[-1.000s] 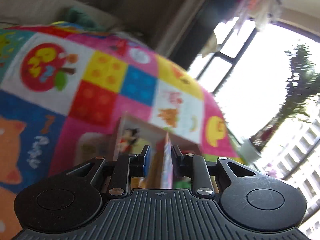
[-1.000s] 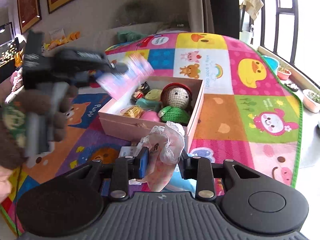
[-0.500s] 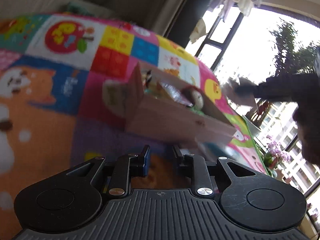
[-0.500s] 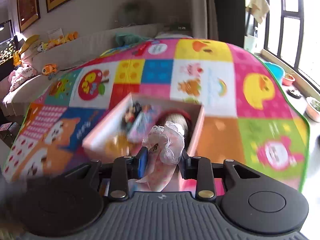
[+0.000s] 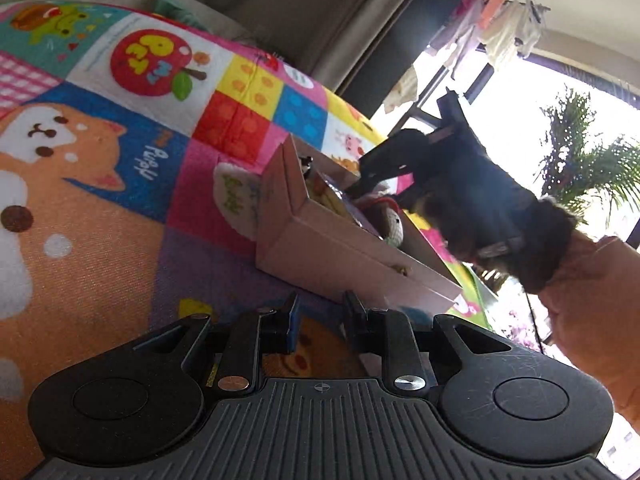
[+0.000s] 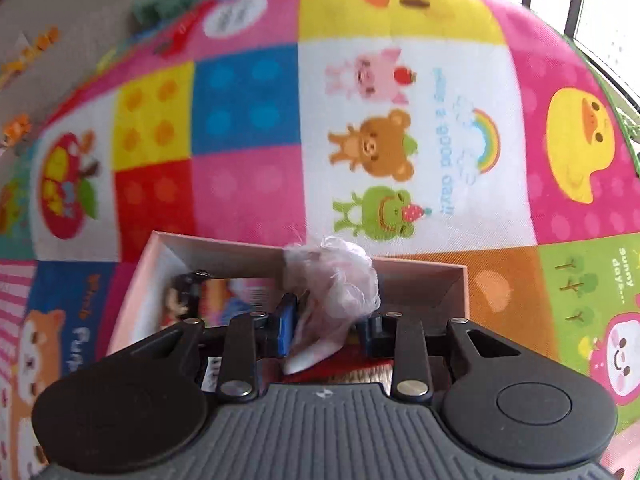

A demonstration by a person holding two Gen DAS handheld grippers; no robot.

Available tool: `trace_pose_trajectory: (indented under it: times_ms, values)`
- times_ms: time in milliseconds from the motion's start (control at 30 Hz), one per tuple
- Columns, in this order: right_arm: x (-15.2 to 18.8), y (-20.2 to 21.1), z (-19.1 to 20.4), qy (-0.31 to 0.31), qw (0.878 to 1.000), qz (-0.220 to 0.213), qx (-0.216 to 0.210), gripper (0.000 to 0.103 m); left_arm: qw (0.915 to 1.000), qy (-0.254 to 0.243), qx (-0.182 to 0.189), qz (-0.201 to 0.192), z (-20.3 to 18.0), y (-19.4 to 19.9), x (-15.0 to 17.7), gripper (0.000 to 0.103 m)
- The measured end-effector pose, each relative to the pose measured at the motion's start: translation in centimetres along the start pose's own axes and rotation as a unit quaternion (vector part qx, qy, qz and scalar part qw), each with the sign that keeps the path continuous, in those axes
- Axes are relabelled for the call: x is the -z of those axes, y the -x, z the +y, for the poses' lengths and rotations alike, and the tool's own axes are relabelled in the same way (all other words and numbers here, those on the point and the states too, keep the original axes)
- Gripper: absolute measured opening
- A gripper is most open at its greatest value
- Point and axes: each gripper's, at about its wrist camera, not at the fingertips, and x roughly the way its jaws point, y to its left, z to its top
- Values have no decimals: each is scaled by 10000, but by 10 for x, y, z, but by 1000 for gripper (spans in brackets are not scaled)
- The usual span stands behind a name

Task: Organize objects
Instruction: 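Drop block into pink box with left tool while right tool drops lace bow inside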

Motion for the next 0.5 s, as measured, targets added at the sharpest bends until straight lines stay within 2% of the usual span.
trace_pose_trajectory:
  times_ms: [67, 133, 200, 233, 267, 367, 433, 500]
  values:
    - [3, -8, 1, 93, 9998, 82, 155, 33, 10000, -6, 34, -6, 0, 0, 0, 24]
    - [6, -2, -4, 37, 9999, 113, -18, 35, 10000, 35, 42, 12, 1, 0, 0, 24]
    - [11, 22, -13, -118, 9995, -22, -279, 45, 9999, 97, 30, 24, 3, -1, -1, 24]
    - [16, 39, -19, -159, 9989, -241, -376, 59, 9999, 121, 27, 25, 3, -1, -1, 24]
    - [22, 60, -26, -148, 9974, -510, -490, 66, 9999, 135, 23, 27, 4, -1, -1, 24]
    - [56, 121, -52, -162, 9893, -1258, -715, 69, 9999, 136, -3, 27, 3, 0, 0, 24]
    - [83, 148, -69, -220, 9843, -1657, -568, 69, 9999, 147, -34, 33, 4, 0, -1, 24]
    - [107, 157, -84, -198, 9838, -1768, -226, 68, 9999, 153, -64, 43, 4, -1, -1, 24]
